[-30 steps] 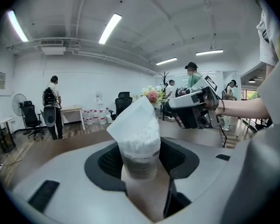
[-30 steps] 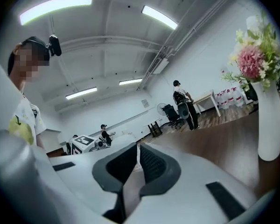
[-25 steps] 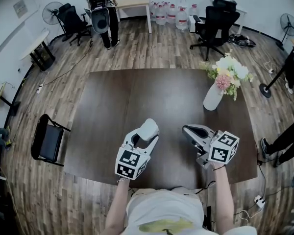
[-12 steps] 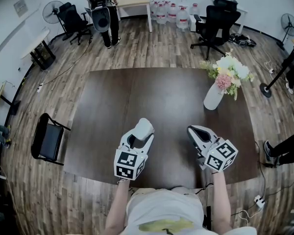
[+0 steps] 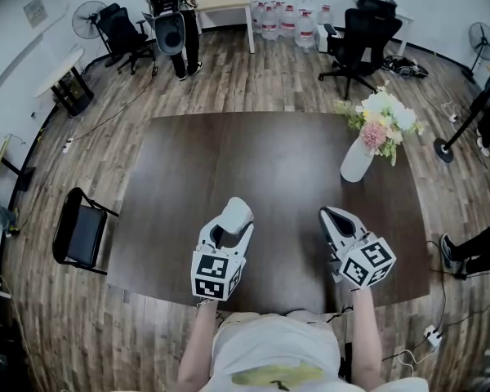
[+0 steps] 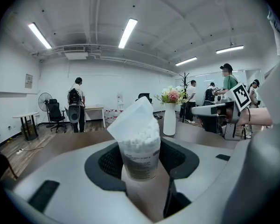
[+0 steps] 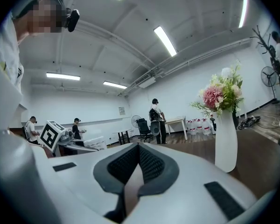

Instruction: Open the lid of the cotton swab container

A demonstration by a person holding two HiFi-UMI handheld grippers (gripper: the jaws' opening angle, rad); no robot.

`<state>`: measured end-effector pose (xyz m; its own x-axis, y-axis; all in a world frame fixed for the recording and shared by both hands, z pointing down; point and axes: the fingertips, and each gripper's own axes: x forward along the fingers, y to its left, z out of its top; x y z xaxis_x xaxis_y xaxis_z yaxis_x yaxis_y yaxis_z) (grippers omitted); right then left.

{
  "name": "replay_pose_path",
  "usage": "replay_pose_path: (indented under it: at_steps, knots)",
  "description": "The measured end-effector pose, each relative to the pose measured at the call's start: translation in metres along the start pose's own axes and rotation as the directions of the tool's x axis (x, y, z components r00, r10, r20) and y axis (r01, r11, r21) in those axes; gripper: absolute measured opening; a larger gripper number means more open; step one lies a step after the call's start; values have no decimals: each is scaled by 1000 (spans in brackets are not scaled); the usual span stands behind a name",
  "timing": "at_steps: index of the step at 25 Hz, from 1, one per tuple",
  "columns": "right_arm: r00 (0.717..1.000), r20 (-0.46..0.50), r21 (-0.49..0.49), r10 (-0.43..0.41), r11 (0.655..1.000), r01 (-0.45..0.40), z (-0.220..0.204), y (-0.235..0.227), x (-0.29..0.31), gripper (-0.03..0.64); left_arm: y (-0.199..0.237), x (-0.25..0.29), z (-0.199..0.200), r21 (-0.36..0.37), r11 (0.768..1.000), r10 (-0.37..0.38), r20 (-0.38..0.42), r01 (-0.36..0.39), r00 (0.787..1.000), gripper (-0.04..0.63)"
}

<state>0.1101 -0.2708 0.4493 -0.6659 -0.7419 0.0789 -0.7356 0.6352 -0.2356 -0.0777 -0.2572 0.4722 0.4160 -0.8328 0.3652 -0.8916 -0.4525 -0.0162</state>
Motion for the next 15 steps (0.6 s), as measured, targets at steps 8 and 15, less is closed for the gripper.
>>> replay_pose_path:
  at_steps: [8,15]
  knots:
    - [998,28,7,-53,999,53,2,-7,-6,21,3,-3,0,-3,1000,12,2,-12,1000,232]
    - [996,24,11,-84,996,84,3,-11,-10,21,4,-6,4,-1,1000,16,5,-16,1000,232]
